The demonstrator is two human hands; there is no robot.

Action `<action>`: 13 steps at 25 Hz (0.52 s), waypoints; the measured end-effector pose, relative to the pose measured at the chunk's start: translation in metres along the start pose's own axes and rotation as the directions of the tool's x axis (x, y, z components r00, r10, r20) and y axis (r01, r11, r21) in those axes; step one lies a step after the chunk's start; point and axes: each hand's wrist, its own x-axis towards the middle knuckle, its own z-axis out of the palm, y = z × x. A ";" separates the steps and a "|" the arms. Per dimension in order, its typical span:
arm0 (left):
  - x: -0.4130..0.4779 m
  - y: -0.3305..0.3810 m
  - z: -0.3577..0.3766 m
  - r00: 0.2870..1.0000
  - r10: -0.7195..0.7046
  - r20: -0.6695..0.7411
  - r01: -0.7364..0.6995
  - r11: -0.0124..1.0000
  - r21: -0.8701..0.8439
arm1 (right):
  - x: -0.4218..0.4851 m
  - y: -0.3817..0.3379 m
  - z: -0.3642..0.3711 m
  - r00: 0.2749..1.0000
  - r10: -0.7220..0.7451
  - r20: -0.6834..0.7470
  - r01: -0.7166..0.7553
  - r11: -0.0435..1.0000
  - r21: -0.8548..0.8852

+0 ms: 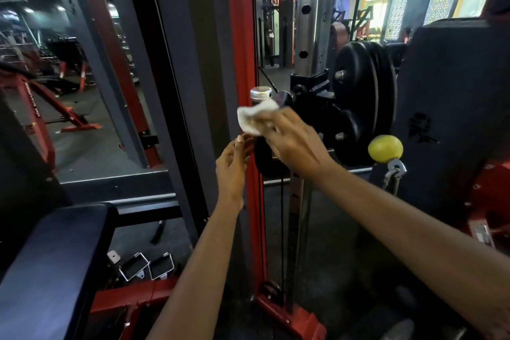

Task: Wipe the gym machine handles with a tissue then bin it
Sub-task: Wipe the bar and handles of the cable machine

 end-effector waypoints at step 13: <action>-0.004 -0.014 -0.003 0.995 -0.094 -0.031 0.091 0.991 -0.102 | -0.038 -0.015 0.024 0.969 -0.177 0.172 0.200 0.972 -0.126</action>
